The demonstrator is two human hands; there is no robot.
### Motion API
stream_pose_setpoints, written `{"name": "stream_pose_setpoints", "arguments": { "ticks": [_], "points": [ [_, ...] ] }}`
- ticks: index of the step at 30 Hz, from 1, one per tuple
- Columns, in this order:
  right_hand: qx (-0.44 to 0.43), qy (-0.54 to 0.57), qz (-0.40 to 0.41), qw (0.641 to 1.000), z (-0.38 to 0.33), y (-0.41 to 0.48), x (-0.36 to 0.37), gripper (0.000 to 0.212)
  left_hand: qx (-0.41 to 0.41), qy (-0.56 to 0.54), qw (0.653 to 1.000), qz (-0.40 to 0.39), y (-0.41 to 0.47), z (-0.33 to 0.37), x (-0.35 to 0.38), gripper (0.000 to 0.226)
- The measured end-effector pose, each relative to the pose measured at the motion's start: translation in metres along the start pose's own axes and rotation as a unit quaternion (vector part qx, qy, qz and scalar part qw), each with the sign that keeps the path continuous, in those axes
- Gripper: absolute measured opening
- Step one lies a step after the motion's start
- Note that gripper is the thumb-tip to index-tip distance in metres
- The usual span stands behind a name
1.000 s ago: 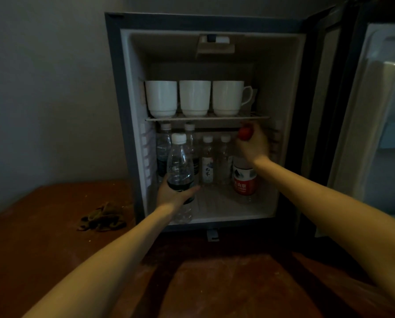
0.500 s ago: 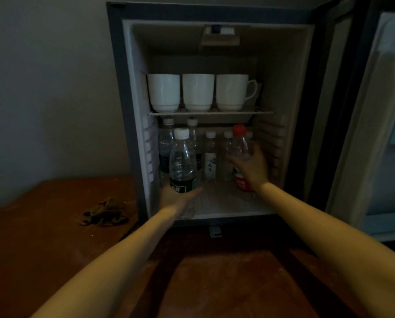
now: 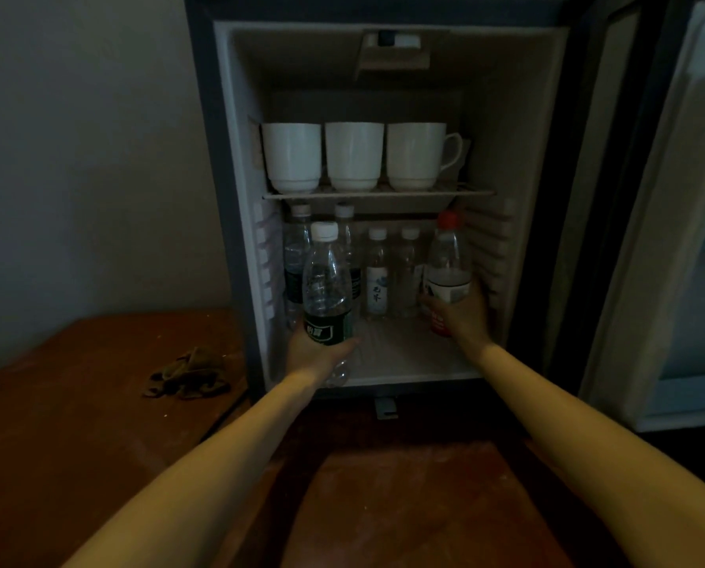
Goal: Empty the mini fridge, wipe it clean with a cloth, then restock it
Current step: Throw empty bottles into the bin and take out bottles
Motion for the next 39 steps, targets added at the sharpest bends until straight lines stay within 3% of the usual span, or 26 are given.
{"name": "stream_pose_setpoints", "arguments": {
  "ticks": [5, 11, 17, 21, 25, 28, 31, 39],
  "points": [
    [0.003, -0.007, -0.052, 0.999, 0.009, -0.011, 0.004, 0.042, -0.037, 0.021, 0.999, 0.002, 0.002, -0.008, 0.002, 0.073],
    [0.078, -0.028, -0.108, 0.991, 0.022, -0.032, 0.003, 0.048, -0.057, 0.028, 0.998, -0.013, -0.010, -0.011, 0.004, 0.081],
    [0.108, -0.086, -0.115, 0.984, 0.010, -0.059, 0.007, 0.058, -0.038, 0.008, 0.998, -0.051, -0.032, 0.002, 0.004, 0.072],
    [0.119, -0.057, -0.134, 0.982, 0.003, -0.077, 0.013, 0.061, -0.012, -0.009, 0.997, -0.073, -0.055, 0.009, -0.004, 0.066],
    [0.138, -0.002, -0.168, 0.976, -0.007, -0.100, 0.020, 0.058, -0.009, -0.008, 0.997, -0.078, -0.075, 0.007, -0.020, 0.079],
    [0.176, 0.043, -0.196, 0.964, -0.017, -0.118, 0.028, 0.049, -0.008, -0.006, 0.998, -0.067, -0.090, 0.004, -0.040, 0.083],
    [0.198, 0.036, -0.236, 0.951, -0.022, -0.137, 0.044, 0.058, -0.001, -0.011, 0.998, -0.054, -0.108, 0.004, -0.067, 0.086],
    [0.168, 0.043, -0.333, 0.927, -0.043, -0.189, 0.114, 0.065, -0.009, 0.032, 0.999, 0.036, -0.157, 0.000, -0.163, 0.081]
  ]
}}
Point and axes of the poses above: each hand's wrist, its own y-axis towards the middle knuckle, its own x-axis out of the palm, z = x × y, the point moved 6 cm from there along y, towards the middle knuckle, and after that the axes turned 6 degrees about -z, right-handed, at the moved point
